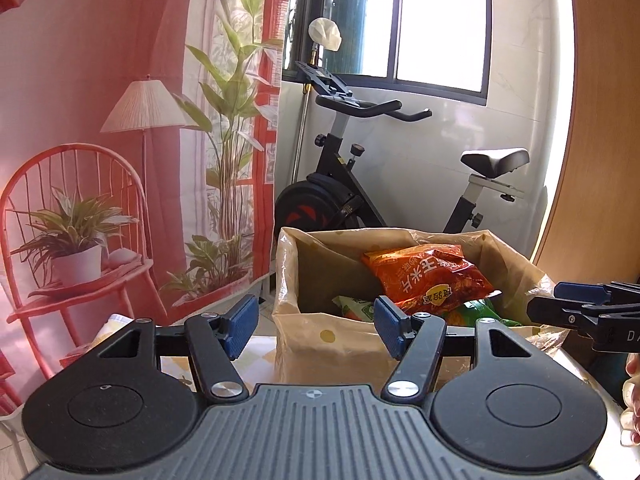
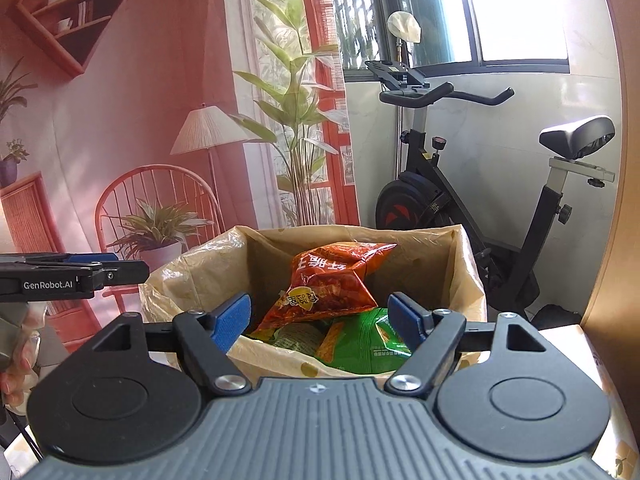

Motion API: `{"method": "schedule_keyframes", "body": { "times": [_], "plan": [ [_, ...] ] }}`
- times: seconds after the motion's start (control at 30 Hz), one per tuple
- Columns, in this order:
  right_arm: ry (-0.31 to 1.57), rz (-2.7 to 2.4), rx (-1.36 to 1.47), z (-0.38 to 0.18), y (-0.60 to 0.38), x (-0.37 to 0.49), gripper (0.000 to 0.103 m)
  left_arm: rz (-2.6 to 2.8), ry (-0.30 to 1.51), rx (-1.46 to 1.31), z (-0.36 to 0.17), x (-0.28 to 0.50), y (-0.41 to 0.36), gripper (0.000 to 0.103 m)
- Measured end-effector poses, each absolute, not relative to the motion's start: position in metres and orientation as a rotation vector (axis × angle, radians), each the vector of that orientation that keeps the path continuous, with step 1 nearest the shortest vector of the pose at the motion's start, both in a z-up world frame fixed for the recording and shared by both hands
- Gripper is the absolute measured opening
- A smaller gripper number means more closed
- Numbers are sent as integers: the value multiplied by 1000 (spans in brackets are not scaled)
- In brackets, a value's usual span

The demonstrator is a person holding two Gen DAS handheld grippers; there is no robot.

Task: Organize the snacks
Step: 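Move both open tools back from the box to the small packets on the table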

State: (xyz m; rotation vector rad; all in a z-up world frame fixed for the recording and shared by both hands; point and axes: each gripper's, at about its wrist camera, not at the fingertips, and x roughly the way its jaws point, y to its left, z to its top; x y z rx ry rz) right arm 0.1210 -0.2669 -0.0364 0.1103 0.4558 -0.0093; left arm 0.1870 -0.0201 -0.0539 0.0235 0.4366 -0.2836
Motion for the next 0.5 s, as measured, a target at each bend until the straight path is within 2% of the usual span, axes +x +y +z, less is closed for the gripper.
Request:
{"method": "schedule_keyframes", "body": {
  "times": [0.5],
  "plan": [
    [451,13,178,-61,-238,75,78,-202,465,-18,-81,127,41,66]
  ]
}}
